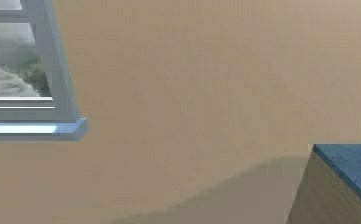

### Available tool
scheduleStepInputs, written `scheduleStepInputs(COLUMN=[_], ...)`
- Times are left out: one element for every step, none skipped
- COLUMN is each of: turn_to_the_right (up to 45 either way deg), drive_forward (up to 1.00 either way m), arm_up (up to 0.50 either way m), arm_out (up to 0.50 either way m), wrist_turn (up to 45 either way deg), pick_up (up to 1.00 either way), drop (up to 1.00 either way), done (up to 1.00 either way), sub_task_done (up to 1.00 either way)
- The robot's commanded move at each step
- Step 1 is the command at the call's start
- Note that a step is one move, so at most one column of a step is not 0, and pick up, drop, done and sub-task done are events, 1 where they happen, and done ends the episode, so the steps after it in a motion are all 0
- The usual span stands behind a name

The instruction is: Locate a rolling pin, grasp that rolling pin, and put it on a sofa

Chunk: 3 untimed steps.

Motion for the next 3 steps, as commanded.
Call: scheduleStepInputs(turn_to_the_right=[0.0, 0.0, 0.0], drive_forward=[0.00, 0.00, 0.00], arm_up=[0.50, 0.38, 0.00], arm_out=[0.00, 0.00, 0.30], wrist_turn=[0.0, 0.0, 0.0], pick_up=[0.00, 0.00, 0.00], drop=[0.00, 0.00, 0.00], done=[0.00, 0.00, 0.00], sub_task_done=[0.00, 0.00, 0.00])
